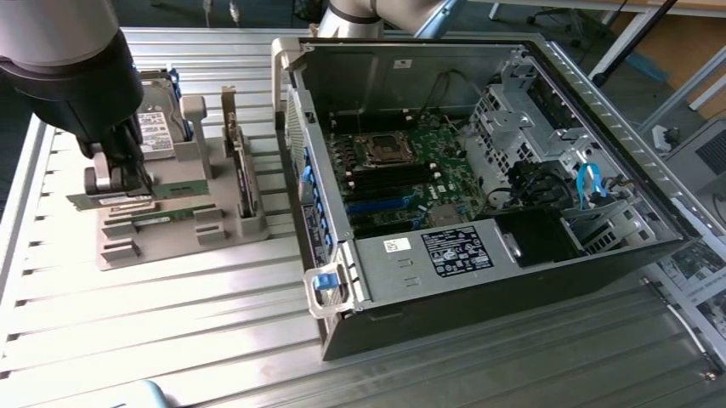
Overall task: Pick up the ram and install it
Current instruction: 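Pick up the ram and move it above insertion slot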
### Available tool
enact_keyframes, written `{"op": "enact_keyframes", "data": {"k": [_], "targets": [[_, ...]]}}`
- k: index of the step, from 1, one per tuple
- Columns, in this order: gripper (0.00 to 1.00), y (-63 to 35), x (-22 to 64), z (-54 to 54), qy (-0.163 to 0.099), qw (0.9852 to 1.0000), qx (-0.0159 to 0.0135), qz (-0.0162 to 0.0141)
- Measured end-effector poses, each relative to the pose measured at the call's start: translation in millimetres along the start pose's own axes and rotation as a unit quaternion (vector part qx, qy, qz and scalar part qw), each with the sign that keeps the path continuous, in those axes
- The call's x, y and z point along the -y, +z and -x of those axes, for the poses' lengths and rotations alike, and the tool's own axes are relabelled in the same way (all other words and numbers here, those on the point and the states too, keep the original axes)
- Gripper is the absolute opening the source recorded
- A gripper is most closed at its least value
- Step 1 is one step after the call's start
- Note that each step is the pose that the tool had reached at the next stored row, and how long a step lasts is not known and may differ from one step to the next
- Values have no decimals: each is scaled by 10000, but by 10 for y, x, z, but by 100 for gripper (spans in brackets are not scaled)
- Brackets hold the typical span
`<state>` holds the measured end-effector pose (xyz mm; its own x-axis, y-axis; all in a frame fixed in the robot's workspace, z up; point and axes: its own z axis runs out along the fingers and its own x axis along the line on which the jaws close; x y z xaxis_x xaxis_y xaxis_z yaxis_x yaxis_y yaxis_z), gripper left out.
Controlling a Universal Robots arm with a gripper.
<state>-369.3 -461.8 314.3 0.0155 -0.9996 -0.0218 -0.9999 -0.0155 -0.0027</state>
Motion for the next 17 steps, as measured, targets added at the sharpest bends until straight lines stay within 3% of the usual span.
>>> {"op": "enact_keyframes", "data": {"k": [17], "targets": [[12, -152, 1, 3, 0, 10000, 0, 0]]}}
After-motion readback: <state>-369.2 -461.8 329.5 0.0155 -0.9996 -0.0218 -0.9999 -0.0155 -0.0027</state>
